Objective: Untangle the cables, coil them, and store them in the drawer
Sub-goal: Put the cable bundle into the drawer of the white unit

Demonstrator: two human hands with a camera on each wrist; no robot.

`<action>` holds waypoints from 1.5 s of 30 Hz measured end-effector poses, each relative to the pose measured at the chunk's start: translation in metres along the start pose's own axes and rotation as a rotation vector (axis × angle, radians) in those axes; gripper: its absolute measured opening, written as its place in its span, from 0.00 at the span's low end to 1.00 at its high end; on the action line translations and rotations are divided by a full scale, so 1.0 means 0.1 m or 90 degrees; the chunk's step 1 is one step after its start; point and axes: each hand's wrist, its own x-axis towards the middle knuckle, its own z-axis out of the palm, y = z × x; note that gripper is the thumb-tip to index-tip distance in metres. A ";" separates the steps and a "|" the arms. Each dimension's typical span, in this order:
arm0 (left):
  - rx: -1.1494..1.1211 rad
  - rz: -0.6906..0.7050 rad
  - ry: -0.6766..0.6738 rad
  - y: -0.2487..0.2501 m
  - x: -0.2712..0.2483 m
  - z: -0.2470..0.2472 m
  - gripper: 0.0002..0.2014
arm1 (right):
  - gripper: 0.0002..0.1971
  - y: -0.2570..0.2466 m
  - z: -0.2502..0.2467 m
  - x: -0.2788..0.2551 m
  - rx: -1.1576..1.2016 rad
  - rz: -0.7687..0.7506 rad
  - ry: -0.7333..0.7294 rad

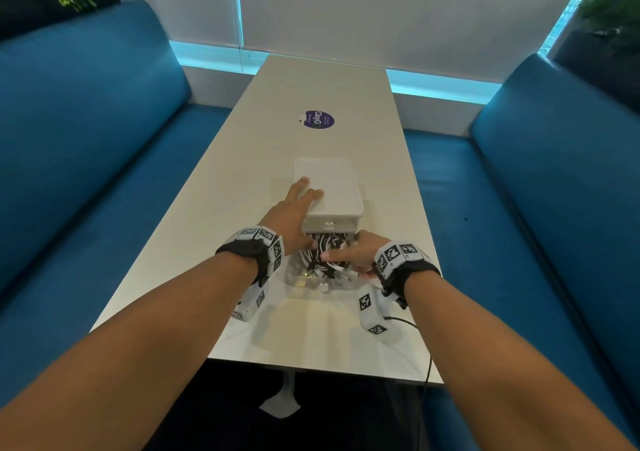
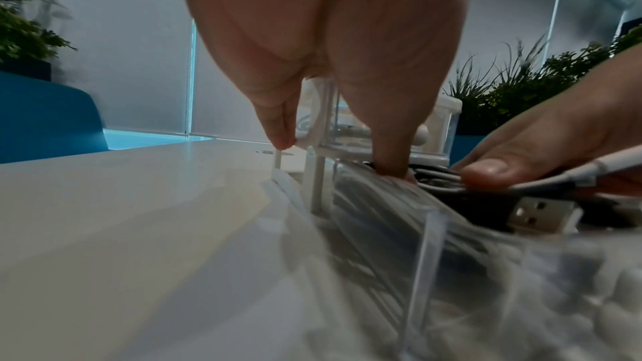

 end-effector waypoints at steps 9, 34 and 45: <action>-0.037 0.033 -0.002 -0.07 0.01 -0.02 0.37 | 0.25 -0.02 0.22 0.06 -0.114 -0.016 0.227; 0.015 0.009 -0.053 -0.04 0.02 -0.05 0.54 | 0.28 0.19 0.12 0.11 0.213 -0.044 0.043; 0.031 -0.008 0.027 -0.02 0.03 0.08 0.48 | 0.29 0.19 0.17 0.19 0.102 0.017 0.225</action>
